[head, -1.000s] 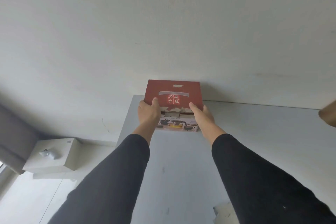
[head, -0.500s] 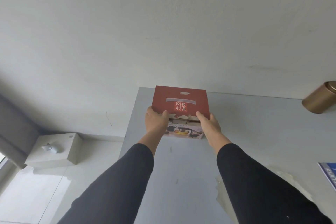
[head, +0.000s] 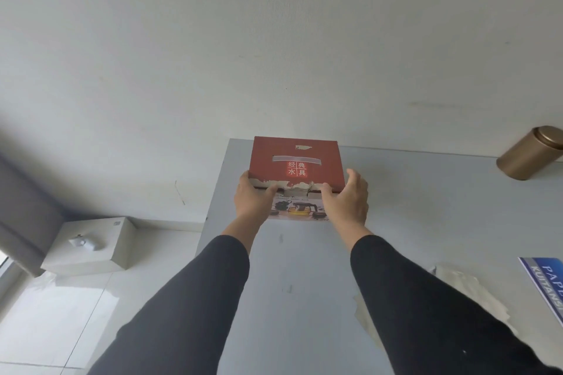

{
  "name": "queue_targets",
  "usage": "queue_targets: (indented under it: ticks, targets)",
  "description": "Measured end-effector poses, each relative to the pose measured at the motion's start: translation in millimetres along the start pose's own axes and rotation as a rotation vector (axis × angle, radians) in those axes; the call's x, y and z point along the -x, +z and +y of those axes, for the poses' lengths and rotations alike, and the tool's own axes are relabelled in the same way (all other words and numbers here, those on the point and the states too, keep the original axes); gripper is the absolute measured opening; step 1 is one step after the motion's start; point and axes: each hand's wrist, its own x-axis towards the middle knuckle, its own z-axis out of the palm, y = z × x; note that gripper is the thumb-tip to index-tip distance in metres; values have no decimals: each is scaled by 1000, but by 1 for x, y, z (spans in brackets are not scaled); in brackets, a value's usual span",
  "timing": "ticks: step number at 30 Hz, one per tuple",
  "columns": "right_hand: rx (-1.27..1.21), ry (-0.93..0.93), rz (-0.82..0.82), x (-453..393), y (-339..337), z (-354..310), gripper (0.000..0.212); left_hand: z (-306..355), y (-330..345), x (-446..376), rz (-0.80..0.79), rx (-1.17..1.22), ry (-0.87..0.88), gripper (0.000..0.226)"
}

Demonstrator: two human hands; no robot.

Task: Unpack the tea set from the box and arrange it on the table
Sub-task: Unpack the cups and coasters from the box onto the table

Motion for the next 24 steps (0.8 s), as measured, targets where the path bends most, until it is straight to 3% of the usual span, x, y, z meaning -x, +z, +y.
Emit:
queue_targets:
  ticks: [3, 6, 13, 16, 19, 21, 24]
  targets:
    - [176, -270, 250, 19, 10, 4, 24, -1, 1, 1, 2, 19, 0, 65]
    - [182, -366, 190, 29, 19, 8, 15, -2, 1, 2, -3, 10, 11, 64]
    - [241, -250, -80, 37, 21, -3, 36, -2, 0, 4, -13, 19, 0, 66]
    - [-11, -24, -272, 41, 26, -13, 46, -3, 0, 5, -15, 27, -9, 65]
    - [-335, 218, -350, 41, 26, -16, 37, -3, 0, 5, -23, 38, -4, 66]
    - [-348, 220, -379, 38, 23, -14, 21, -3, 0, 5, -15, 63, -5, 67]
    - [-284, 147, -369, 34, 19, -12, 23, -4, 0, 7, 9, 101, 3, 65]
